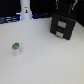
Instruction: Open the kcup holder, insert the kcup into the holder, and close the kcup holder
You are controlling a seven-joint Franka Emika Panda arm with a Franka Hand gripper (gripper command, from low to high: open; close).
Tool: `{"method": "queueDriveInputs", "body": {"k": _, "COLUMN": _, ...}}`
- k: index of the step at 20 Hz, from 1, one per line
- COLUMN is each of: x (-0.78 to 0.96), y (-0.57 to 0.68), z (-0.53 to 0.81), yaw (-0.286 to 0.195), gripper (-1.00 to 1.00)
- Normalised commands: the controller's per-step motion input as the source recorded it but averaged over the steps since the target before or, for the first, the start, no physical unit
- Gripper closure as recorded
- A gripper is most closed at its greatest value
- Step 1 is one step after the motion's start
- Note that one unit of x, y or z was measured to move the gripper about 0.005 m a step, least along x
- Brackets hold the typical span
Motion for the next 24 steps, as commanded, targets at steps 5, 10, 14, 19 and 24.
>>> {"method": "queueDriveInputs", "body": {"k": 5, "x": -0.08, "y": 0.27, "z": -0.45, "yaw": -0.082, "gripper": -1.0}}
{"method": "queueDriveInputs", "body": {"k": 10, "x": -0.05, "y": 0.19, "z": -0.45, "yaw": -0.034, "gripper": -1.0}}
{"method": "queueDriveInputs", "body": {"k": 14, "x": -0.07, "y": 0.17, "z": -0.47, "yaw": -0.017, "gripper": -1.0}}
{"method": "queueDriveInputs", "body": {"k": 19, "x": -0.15, "y": 0.09, "z": -0.48, "yaw": -0.001, "gripper": -1.0}}
{"method": "queueDriveInputs", "body": {"k": 24, "x": -0.34, "y": -0.01, "z": -0.34, "yaw": 0.011, "gripper": -1.0}}
